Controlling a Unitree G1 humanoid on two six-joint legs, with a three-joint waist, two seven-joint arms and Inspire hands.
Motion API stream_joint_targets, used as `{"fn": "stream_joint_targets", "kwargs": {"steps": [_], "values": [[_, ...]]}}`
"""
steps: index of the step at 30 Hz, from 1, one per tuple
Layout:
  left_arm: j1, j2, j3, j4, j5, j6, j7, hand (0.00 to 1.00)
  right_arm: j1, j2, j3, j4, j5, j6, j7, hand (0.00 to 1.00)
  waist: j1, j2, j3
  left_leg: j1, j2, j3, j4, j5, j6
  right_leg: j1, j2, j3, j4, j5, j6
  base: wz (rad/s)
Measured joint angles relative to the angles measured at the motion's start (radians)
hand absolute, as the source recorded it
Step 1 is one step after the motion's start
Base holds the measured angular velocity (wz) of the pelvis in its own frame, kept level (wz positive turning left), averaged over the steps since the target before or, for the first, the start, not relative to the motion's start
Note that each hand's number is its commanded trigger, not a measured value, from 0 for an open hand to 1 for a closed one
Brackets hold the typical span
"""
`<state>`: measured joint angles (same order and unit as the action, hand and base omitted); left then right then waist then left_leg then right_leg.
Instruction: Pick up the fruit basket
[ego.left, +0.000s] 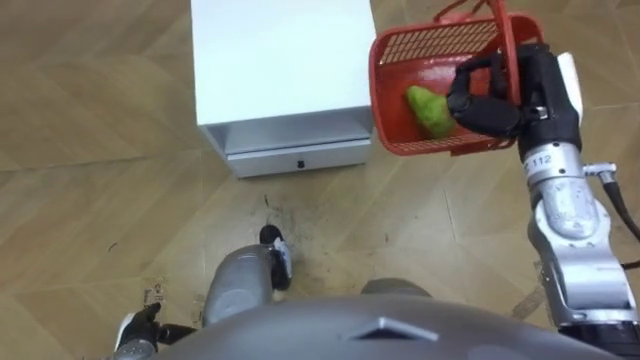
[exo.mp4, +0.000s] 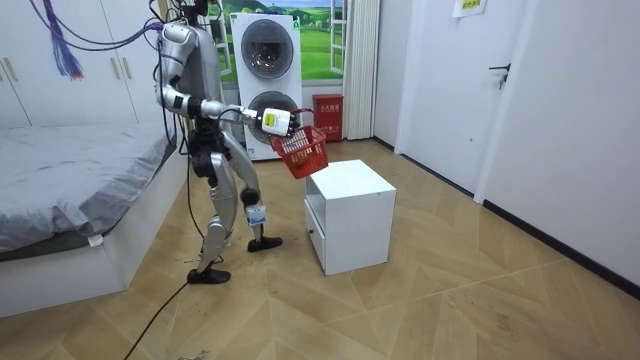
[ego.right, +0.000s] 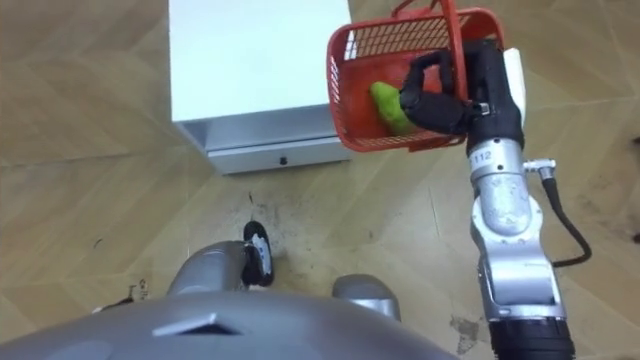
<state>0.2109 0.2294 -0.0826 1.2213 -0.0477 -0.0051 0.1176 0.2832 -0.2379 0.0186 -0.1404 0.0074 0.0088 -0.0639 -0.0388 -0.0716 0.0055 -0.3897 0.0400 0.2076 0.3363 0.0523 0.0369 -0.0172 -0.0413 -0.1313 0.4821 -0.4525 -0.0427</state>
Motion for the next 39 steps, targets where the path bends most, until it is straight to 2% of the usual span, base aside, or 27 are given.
{"fn": "stream_joint_targets", "kwargs": {"steps": [7,9,11,12,13,14,15,16,17,18,19,20,21,22,23,25,26,27,28,29,31,32,33,34,35,36,39], "values": [[0.003,-0.008,0.001,-0.022,0.043,0.002,-0.021,0.00,0.000,-0.001,-0.001,-0.034,-0.007,0.000,0.062,1.00,0.019,-0.005,0.0021,-0.001,-0.019,0.010,0.022,-0.040,0.003,0.029,-0.022,0.002,-0.041,-0.002,0.004,0.01],[-0.001,-0.008,0.001,-0.024,0.042,0.001,-0.022,0.00,-0.008,-0.001,0.001,-0.037,0.003,0.000,0.068,1.00,0.028,-0.012,0.0045,-0.002,-0.029,0.021,0.062,-0.081,0.007,0.051,-0.038,0.006,-0.053,-0.013,0.018,-0.04],[-0.007,-0.010,0.001,-0.024,0.042,0.005,-0.022,0.00,-0.023,-0.001,0.003,-0.038,0.020,0.000,0.070,1.00,0.045,-0.020,0.0028,-0.002,-0.039,0.044,0.079,-0.111,0.013,0.055,-0.058,0.027,-0.053,-0.022,0.028,-0.19],[-0.014,-0.012,0.005,-0.023,0.044,0.007,-0.022,0.00,-0.039,-0.001,0.006,-0.038,0.016,0.000,0.071,1.00,0.050,-0.025,-0.0022,0.000,-0.052,0.061,0.087,-0.127,0.020,0.067,-0.073,0.034,-0.050,-0.023,0.032,-0.14],[-0.018,-0.013,0.005,-0.022,0.045,0.010,-0.022,0.00,-0.049,-0.001,0.006,-0.038,0.017,0.000,0.071,1.00,0.049,-0.025,-0.0016,0.000,-0.056,0.065,0.097,-0.139,0.025,0.068,-0.080,0.035,-0.039,-0.024,0.036,0.07],[-0.033,-0.012,0.005,-0.022,0.061,0.016,-0.023,0.00,-0.061,0.000,0.009,-0.038,0.020,0.000,0.066,1.00,0.047,-0.026,0.0001,0.002,-0.063,0.075,0.113,-0.162,0.038,0.060,-0.095,0.037,0.012,-0.025,0.048,0.27],[-0.051,-0.012,0.005,-0.024,0.064,0.022,-0.023,0.00,-0.064,0.000,0.013,-0.038,0.022,0.000,0.067,1.00,0.043,-0.029,-0.0001,0.024,-0.069,0.097,0.114,-0.184,0.050,0.038,-0.114,0.034,0.096,-0.016,0.069,0.27],[-0.063,-0.012,0.006,-0.026,0.065,0.023,-0.024,0.00,-0.065,0.001,0.016,-0.037,0.022,0.000,0.067,1.00,0.044,-0.029,0.0008,0.034,-0.072,0.099,0.113,-0.194,0.054,0.023,-0.124,0.028,0.139,-0.002,0.095,0.07],[-0.068,-0.011,0.017,-0.033,0.065,0.024,-0.024,0.00,-0.069,0.003,0.026,-0.036,0.023,0.000,0.068,1.00,0.059,-0.027,0.0007,0.058,-0.073,0.107,0.114,-0.219,0.059,-0.012,-0.145,0.004,0.240,0.044,0.116,-0.18],[-0.073,-0.011,0.040,-0.047,0.058,0.027,-0.021,0.00,-0.078,0.002,0.036,-0.036,0.023,0.000,0.068,1.00,0.067,-0.026,0.0032,0.092,-0.072,0.116,0.109,-0.239,0.061,-0.047,-0.173,-0.027,0.340,0.113,0.107,-0.32],[-0.081,-0.011,0.048,-0.049,0.056,0.029,-0.017,0.00,-0.088,0.005,0.039,-0.035,0.022,0.000,0.068,1.00,0.071,-0.020,0.0071,0.129,-0.072,0.118,0.102,-0.260,0.063,-0.074,-0.205,-0.067,0.430,0.206,0.098,-0.26],[-0.083,-0.011,0.048,-0.049,0.056,0.029,-0.016,0.00,-0.092,0.005,0.039,-0.033,0.024,-0.001,0.068,1.00,0.070,-0.014,0.0106,0.144,-0.071,0.116,0.100,-0.269,0.064,-0.082,-0.217,-0.084,0.462,0.254,0.091,-0.13],[-0.088,-0.009,0.041,-0.061,0.056,0.029,-0.012,0.00,-0.094,0.005,0.038,-0.032,0.024,-0.003,0.069,1.00,0.066,-0.005,0.0102,0.172,-0.070,0.109,0.085,-0.282,0.068,-0.106,-0.240,-0.112,0.520,0.337,0.087,-0.07],[-0.100,-0.004,0.037,-0.077,0.051,0.029,-0.011,0.00,-0.099,0.006,0.039,-0.032,0.020,-0.005,0.074,1.00,0.066,-0.007,0.0071,0.188,-0.071,0.106,0.063,-0.284,0.069,-0.154,-0.258,-0.121,0.582,0.343,0.090,-0.07],[-0.111,-0.002,0.037,-0.085,0.050,0.028,-0.011,0.00,-0.103,0.005,0.039,-0.032,0.019,-0.005,0.078,1.00,0.066,-0.009,0.0087,0.195,-0.069,0.105,0.053,-0.284,0.069,-0.183,-0.263,-0.123,0.610,0.330,0.093,-0.04],[-0.132,-0.002,0.029,-0.086,0.042,0.022,-0.011,0.00,-0.103,0.006,0.040,-0.032,0.013,0.003,0.085,1.00,0.069,-0.003,0.0121,0.219,-0.063,0.100,0.025,-0.284,0.068,-0.264,-0.273,-0.118,0.630,0.284,0.095,0.00],[-0.142,-0.004,0.026,-0.098,0.039,0.013,-0.012,0.00,-0.103,0.006,0.040,-0.032,0.001,0.011,0.089,1.00,0.066,0.006,0.0162,0.227,-0.050,0.089,0.019,-0.288,0.061,-0.306,-0.267,-0.117,0.587,0.260,0.102,0.09],[-0.152,-0.005,0.026,-0.098,0.040,-0.008,-0.012,0.00,-0.098,0.006,0.040,-0.031,-0.004,0.020,0.089,1.00,0.063,0.011,0.0163,0.238,-0.038,0.077,0.007,-0.291,0.054,-0.336,-0.248,-0.109,0.501,0.244,0.106,0.14],[-0.154,-0.005,0.023,-0.098,0.040,-0.017,-0.013,0.00,-0.096,0.006,0.041,-0.030,-0.003,0.027,0.089,1.00,0.063,0.011,0.0165,0.247,-0.034,0.068,-0.003,-0.290,0.048,-0.344,-0.241,-0.105,0.449,0.241,0.108,0.27],[-0.154,-0.007,0.011,-0.097,0.037,-0.030,-0.014,0.00,-0.091,0.005,0.042,-0.030,0.000,0.042,0.089,1.00,0.058,0.010,0.0154,0.268,-0.031,0.048,-0.022,-0.287,0.038,-0.349,-0.227,-0.092,0.332,0.241,0.109,0.44],[-0.147,-0.014,-0.002,-0.096,0.028,-0.034,-0.019,0.00,-0.087,0.004,0.041,-0.029,0.016,0.048,0.087,1.00,0.045,0.003,0.0107,0.285,-0.029,0.009,-0.030,-0.290,0.019,-0.323,-0.202,-0.085,0.093,0.274,0.106,0.59],[-0.139,-0.013,-0.003,-0.095,0.016,-0.034,-0.020,0.00,-0.086,0.006,0.045,-0.028,0.027,0.048,0.086,1.00,0.044,-0.015,0.0068,0.292,-0.031,-0.009,-0.024,-0.302,0.001,-0.293,-0.183,-0.065,-0.067,0.356,0.110,0.56],[-0.136,-0.026,0.002,-0.087,0.015,-0.031,-0.019,0.00,-0.085,0.001,0.045,-0.013,0.027,0.047,0.083,1.00,0.042,0.003,0.0054,0.297,-0.003,-0.027,-0.009,-0.316,-0.021,-0.252,-0.150,-0.082,-0.097,0.374,0.117,0.43],[-0.130,-0.026,0.002,-0.087,0.014,-0.034,-0.022,0.00,-0.084,0.001,0.048,-0.006,0.027,0.047,0.082,1.00,0.046,0.010,0.0021,0.305,0.008,-0.026,-0.016,-0.317,-0.030,-0.233,-0.137,-0.097,-0.113,0.373,0.115,0.39],[-0.117,-0.024,0.002,-0.077,0.001,-0.039,-0.022,0.00,-0.084,0.001,0.051,0.002,0.026,0.047,0.082,1.00,0.045,0.013,0.0017,0.329,0.026,-0.015,-0.039,-0.310,-0.046,-0.198,-0.119,-0.119,-0.132,0.364,0.103,0.36],[-0.114,-0.023,0.002,-0.070,-0.005,-0.039,-0.022,0.00,-0.084,0.001,0.052,0.003,0.025,0.047,0.082,1.00,0.043,0.015,0.0016,0.352,0.039,-0.004,-0.070,-0.300,-0.060,-0.180,-0.106,-0.125,-0.141,0.359,0.100,0.39],[-0.095,-0.021,0.003,-0.061,-0.009,-0.040,-0.022,0.00,-0.085,0.007,0.051,0.003,0.023,0.046,0.090,1.00,0.043,0.013,0.0026,0.396,0.053,-0.004,-0.121,-0.285,-0.076,-0.147,-0.084,-0.126,-0.161,0.354,0.098,0.10]]}}
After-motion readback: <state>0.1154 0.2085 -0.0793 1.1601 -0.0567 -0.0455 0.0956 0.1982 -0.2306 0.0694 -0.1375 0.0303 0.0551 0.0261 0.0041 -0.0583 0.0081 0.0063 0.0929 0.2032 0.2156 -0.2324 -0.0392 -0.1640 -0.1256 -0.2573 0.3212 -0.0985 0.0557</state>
